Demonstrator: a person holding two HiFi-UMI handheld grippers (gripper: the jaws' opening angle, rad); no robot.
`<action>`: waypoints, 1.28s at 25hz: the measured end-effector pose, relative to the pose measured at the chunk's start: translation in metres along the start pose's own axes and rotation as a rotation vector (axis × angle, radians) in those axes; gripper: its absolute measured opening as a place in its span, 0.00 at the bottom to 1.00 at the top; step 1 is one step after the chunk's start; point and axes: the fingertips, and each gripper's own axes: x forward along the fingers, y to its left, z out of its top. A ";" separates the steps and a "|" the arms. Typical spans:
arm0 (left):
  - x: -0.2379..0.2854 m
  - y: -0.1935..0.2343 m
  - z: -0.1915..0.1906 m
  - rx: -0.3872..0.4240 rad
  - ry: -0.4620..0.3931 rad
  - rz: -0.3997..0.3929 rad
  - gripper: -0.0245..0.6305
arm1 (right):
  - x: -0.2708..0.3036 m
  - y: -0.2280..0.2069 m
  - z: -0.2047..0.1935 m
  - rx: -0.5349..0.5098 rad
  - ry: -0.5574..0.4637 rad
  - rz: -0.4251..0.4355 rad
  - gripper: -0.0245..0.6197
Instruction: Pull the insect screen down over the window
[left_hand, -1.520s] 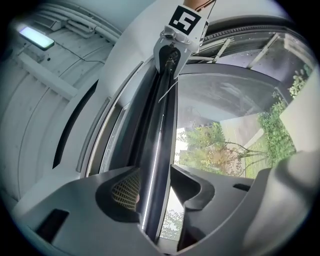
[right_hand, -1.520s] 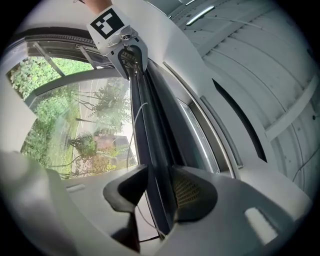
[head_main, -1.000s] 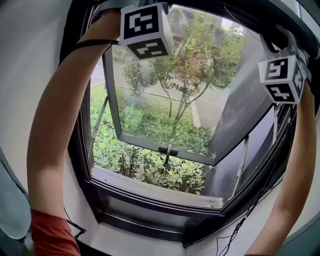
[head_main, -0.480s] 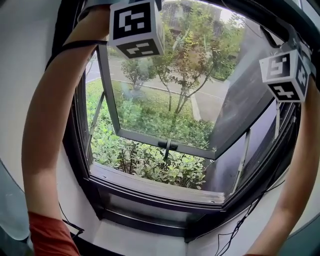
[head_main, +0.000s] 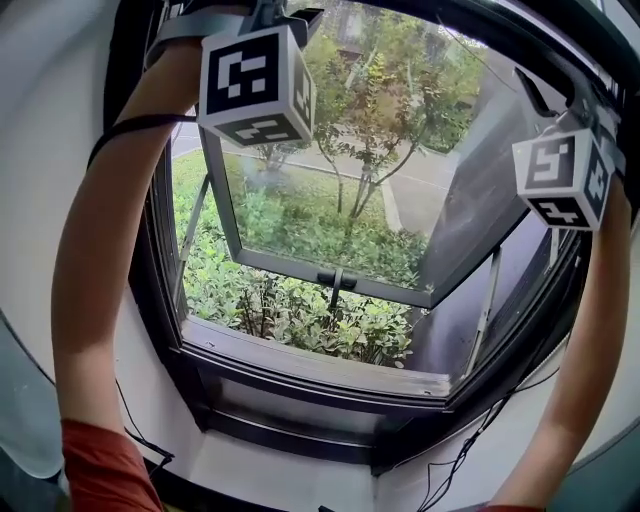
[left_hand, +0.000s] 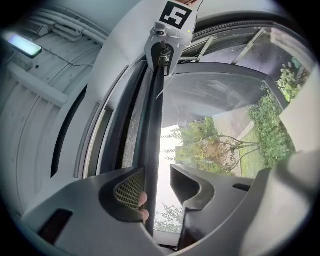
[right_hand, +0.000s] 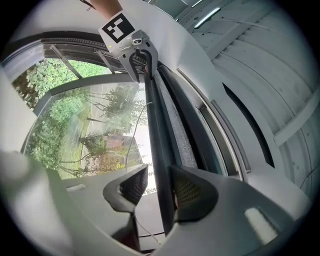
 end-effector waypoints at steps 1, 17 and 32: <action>-0.003 -0.003 0.000 0.003 -0.001 -0.006 0.29 | -0.002 0.005 -0.002 -0.010 0.008 0.011 0.28; -0.049 -0.054 -0.002 0.060 0.012 -0.162 0.29 | -0.045 0.059 -0.001 -0.088 0.042 0.155 0.28; -0.086 -0.099 0.000 0.079 0.013 -0.199 0.29 | -0.083 0.103 -0.002 -0.103 0.052 0.185 0.28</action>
